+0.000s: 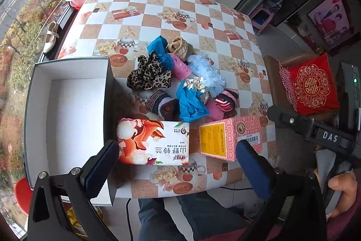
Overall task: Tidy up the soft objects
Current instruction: 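Move both tools toward the pile of soft items on the table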
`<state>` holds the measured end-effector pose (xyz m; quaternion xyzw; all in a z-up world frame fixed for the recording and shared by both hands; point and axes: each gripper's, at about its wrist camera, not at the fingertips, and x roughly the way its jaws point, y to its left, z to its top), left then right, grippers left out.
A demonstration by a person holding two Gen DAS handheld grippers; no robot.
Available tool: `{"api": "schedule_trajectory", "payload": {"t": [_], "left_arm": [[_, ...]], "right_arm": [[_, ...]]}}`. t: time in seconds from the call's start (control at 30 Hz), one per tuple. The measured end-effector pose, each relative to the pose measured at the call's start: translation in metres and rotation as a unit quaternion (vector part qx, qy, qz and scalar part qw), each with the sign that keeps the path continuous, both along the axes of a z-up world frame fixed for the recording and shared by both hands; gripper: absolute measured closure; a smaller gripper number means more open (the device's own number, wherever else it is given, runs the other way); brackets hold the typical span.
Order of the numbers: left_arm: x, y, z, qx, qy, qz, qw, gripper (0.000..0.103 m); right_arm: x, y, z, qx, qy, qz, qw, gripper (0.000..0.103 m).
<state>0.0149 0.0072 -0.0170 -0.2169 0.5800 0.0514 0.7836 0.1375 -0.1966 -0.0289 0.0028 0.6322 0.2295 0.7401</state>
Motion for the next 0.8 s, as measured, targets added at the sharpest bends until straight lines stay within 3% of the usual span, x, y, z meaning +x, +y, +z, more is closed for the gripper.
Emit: {"api": "schedule_trajectory", "payload": {"t": [0.17, 0.3, 0.47, 0.8], "left_arm": [[0.028, 0.006, -0.007, -0.040, 0.014, 0.024, 0.9988, 0.000], [0.046, 0.003, -0.010, -0.019, 0.026, 0.033, 0.9989, 0.000], [0.065, -0.002, -0.013, -0.024, 0.037, 0.045, 0.9980, 0.000], [0.089, -0.006, -0.009, 0.056, 0.057, 0.077, 0.9939, 0.000]], "right_arm": [[0.022, -0.007, -0.013, 0.005, 0.021, 0.025, 0.999, 0.001], [0.036, -0.017, -0.025, 0.005, 0.039, 0.035, 0.999, 0.001], [0.053, -0.026, -0.036, 0.007, 0.056, 0.046, 0.997, 0.001], [0.076, -0.022, -0.041, 0.014, 0.060, 0.096, 0.993, 0.001]]}}
